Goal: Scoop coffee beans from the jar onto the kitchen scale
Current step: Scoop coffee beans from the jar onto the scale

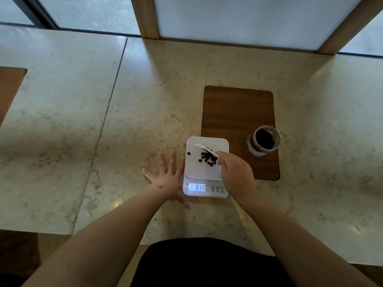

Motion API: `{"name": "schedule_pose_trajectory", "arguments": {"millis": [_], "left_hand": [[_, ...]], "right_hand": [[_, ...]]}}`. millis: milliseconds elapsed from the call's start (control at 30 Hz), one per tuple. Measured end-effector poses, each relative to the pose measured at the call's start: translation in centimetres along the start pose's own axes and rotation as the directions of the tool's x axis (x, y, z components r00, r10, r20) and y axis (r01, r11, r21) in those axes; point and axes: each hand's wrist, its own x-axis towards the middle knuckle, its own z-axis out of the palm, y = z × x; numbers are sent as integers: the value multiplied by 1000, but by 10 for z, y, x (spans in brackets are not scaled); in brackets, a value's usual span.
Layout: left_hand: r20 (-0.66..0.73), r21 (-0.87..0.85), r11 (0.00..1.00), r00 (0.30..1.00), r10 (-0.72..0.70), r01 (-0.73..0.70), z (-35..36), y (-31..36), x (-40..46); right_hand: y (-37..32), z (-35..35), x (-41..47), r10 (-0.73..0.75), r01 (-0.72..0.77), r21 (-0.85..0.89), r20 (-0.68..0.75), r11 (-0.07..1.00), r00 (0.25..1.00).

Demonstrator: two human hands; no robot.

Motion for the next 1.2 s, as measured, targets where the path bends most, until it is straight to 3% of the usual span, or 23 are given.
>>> {"name": "schedule_pose_trajectory", "arguments": {"millis": [467,800,933,1067,1200], "left_hand": [[-19,10,1000,1000,-3,4,2,-1,4],[-14,4,1000,1000,-18,18,0,-1,0],[15,10,1000,1000,-24,24,-4,2,-4],[16,18,1000,1000,-20,19,-4,4,-7],[15,18,1000,1000,-15,15,-5,4,-8]], "right_hand": [[-15,14,9,-43,36,118,52,992,998],[21,-2,-18,53,-61,118,65,991,996],[28,-3,-24,65,-64,147,0,987,998],[23,0,-22,208,-180,252,-89,951,974],[20,3,-8,444,-402,435,6,806,896]]}}
